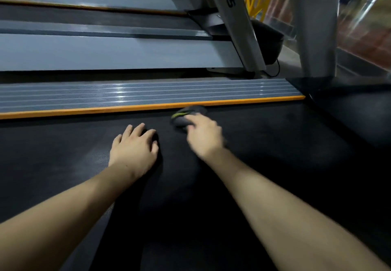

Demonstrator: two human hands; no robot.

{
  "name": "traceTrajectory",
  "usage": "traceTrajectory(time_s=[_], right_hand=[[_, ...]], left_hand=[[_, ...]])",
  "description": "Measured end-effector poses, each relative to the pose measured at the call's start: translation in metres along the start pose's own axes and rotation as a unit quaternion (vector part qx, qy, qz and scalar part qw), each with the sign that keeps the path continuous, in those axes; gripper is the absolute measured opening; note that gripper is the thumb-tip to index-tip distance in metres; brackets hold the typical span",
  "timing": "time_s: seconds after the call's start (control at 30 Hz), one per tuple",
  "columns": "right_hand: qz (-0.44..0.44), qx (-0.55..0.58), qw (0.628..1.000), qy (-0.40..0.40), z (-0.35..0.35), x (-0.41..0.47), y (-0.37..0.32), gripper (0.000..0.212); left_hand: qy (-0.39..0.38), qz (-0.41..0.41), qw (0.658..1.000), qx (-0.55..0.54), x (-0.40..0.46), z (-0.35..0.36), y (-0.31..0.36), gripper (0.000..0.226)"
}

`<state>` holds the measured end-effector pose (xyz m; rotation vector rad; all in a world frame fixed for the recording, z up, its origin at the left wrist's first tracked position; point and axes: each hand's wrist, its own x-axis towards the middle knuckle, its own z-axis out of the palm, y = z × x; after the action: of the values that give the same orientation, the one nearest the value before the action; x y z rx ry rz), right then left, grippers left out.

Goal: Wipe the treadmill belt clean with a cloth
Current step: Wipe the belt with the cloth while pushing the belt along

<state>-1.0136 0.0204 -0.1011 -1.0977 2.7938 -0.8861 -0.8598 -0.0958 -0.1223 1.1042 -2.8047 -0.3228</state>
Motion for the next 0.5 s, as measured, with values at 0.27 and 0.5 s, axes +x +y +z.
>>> traceTrajectory(time_s=[0.27,0.5], right_hand=[[-0.134,-0.024,0.990,-0.042,0.025,0.010,-0.009,0.026],[0.102,-0.084,0.988,0.080,-0.043,0.031,0.080,0.021]], left_hand=[[-0.006,-0.012,0.999,0.036,-0.013,-0.020,-0.038,0.044],[-0.002,-0.025,1.000,0.012,-0.010,-0.016,-0.051,0.050]])
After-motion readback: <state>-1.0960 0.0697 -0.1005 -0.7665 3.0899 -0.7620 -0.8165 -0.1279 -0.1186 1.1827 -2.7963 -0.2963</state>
